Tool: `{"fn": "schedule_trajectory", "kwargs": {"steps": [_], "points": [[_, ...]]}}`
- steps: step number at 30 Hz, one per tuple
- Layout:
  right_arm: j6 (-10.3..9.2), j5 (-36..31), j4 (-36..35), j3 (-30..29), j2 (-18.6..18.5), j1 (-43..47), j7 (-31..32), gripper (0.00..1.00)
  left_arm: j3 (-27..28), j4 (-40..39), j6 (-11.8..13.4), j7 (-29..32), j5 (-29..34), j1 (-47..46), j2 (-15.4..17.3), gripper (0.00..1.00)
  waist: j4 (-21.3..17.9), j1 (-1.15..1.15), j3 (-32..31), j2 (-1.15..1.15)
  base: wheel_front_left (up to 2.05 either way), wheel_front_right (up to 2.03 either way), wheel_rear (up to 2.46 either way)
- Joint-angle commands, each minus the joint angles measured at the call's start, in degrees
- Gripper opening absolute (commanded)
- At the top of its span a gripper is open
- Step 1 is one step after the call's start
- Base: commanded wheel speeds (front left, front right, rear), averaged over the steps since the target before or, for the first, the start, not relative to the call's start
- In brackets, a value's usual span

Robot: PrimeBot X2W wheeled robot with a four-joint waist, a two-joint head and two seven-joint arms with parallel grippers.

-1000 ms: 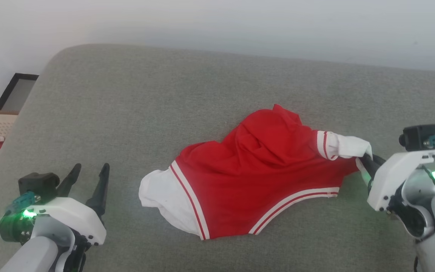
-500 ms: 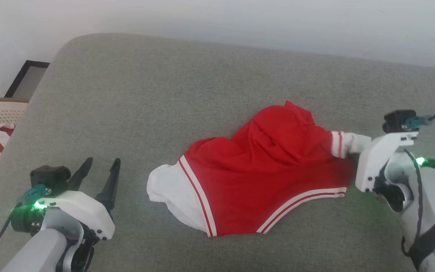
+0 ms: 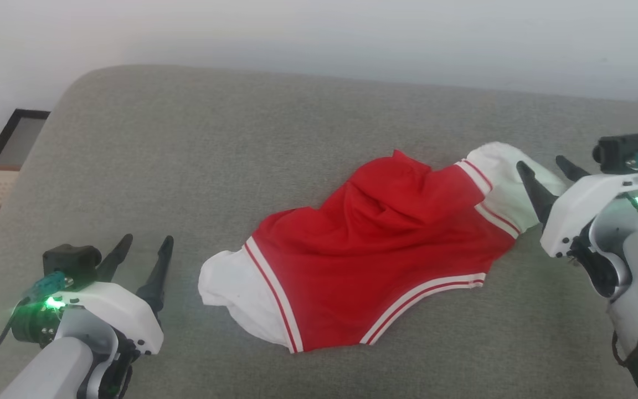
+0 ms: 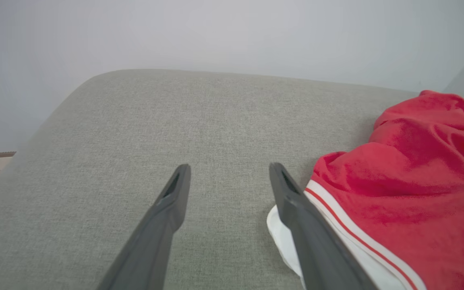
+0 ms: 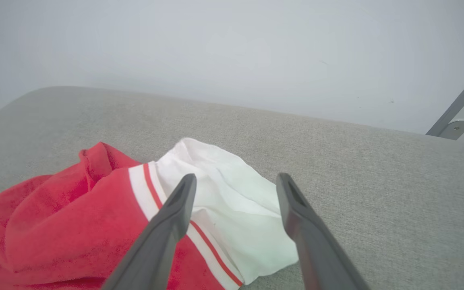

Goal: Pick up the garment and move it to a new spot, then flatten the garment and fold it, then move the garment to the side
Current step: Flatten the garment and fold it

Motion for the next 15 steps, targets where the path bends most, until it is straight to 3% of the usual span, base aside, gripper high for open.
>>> {"fn": "schedule_trajectory", "kwargs": {"steps": [1, 8, 15], "points": [[0.0, 0.54, -1.57, -0.57, -0.3, 1.54, -1.88, 1.0, -0.35, -0.19, -0.45, 0.79, 0.05, 0.0, 0.4, 1.0, -0.83, 0.0, -0.4, 0.0, 0.0, 0.0, 0.0], [0.0, -0.18, -6.33, -2.89, -0.4, 4.89, -6.26, 1.0, -1.48, -0.72, -0.75, 4.15, -0.73, 0.68, 1.14, 1.0, -2.84, 0.0, -0.98, 0.0, 0.0, 0.0, 0.0], [0.0, -1.93, -11.22, -6.53, 0.72, 9.59, -6.71, 1.0, -3.51, -0.69, 0.15, 11.55, -2.53, 1.55, 1.84, 1.0, -4.9, 0.0, -1.54, 0.0, 0.0, 0.0, 0.0]]}}
